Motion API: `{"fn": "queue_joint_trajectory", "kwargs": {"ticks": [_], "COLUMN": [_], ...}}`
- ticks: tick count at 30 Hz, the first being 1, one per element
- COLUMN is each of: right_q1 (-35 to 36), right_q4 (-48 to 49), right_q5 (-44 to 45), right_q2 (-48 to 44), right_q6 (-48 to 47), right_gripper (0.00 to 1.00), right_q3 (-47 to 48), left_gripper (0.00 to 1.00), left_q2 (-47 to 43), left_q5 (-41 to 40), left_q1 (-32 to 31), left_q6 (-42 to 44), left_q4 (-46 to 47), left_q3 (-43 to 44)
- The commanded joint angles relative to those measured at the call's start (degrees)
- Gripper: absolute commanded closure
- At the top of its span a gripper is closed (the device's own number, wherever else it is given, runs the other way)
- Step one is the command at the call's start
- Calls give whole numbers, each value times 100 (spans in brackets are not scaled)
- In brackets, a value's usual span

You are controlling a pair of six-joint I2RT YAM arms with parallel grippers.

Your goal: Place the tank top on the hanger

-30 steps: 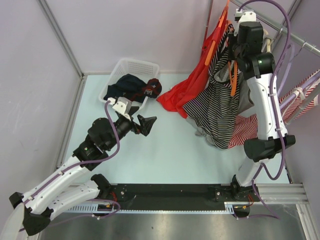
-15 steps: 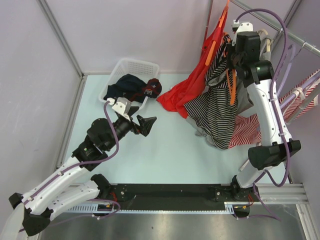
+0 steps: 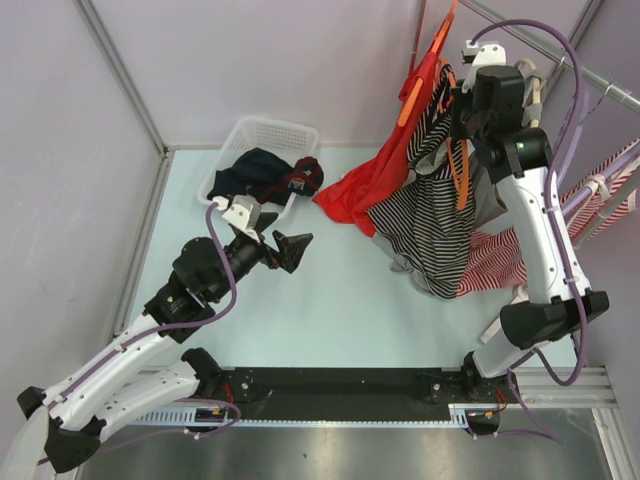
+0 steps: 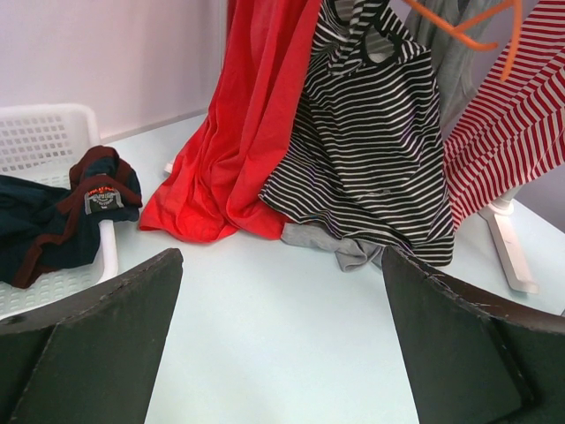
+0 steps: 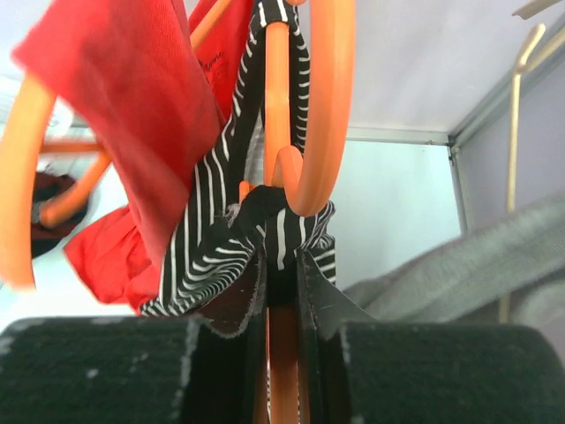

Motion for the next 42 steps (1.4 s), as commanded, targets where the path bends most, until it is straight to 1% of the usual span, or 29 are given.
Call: {"fn": "queue_joint_trajectory", "kwargs": {"ticks": [1,4,7,14,17,18,20,21,22,25,33,42], "right_q1": [-193,-377,-422,-413,-404,-404,-404,-396,-404,-387,-352,-404], "right_q4": [571,527,536,650,502,466,335,264,202,184,597,843], "right_q5": [-478,-689,-690,-742,-576,-532,-374,-339,-269,-163,241,339], "right_q2": [-679,-750,-811,-759,-408,-268,127,259,539,822,1069,1025], "right_q6": [-141,-246,-334,-229,-132,-132,-132,-115,-97,-9,202,211], "right_gripper": [100,100,100,100,100,100,100,100,100,100,100,100], "right_q3": [-86,-130,-104,396,967,1308,1635,2045,2206,2532,2542,2620], "left_gripper": [1,1,1,1,0,0,1,1,1,1,1,0], "left_q2": [21,4,-49,-409,-374,-365,-357,-356,-365,-365,-356,-348], "left_q5": [128,251,278,67,234,278,348,357,357,506,542,533], "left_q1": [51,42,51,51,59,59,59,59,59,59,59,59], "left_q6": [-142,-230,-213,-63,-142,-160,-212,-230,-256,-309,-318,-318], "left_q4": [218,218,201,165,157,157,166,166,166,201,210,227], "left_q3": [-22,-30,5,14,22,31,31,31,23,14,5,-13]}}
